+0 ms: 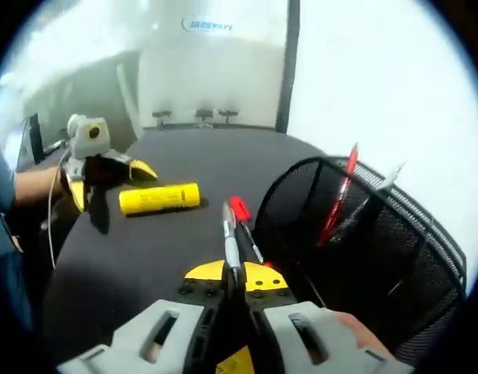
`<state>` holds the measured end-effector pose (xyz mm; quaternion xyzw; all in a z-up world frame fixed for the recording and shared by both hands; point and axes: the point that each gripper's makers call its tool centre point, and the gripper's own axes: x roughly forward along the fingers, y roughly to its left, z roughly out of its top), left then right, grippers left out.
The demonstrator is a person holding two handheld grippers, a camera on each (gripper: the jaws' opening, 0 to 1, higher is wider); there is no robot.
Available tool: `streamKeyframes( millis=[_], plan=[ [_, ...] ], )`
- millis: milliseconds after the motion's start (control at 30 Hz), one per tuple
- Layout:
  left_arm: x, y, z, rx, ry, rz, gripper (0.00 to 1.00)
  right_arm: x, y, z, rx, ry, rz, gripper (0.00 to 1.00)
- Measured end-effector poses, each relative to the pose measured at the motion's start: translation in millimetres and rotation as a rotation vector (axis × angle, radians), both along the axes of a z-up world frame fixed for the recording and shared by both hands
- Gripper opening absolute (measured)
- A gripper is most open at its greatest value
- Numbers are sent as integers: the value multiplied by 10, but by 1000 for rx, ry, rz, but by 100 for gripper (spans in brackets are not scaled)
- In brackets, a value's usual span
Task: Pick up pens and glue sticks and place them into the holder.
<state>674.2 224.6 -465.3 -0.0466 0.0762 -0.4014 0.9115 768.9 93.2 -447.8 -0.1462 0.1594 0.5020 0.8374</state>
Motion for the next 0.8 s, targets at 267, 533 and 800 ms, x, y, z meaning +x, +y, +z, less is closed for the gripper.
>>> streamKeyframes(
  millis=[267,533,800],
  plan=[
    [-9,-14,-14,6,3,3,76,-61,-46,579,269,-30,21,4],
    [7,5,-19,8,7,4,76,-187,-67,849,405,-27,78,4],
    [34,27,-21,8,8,6,76,-243,-24,805,383,-18,123,4]
  ],
)
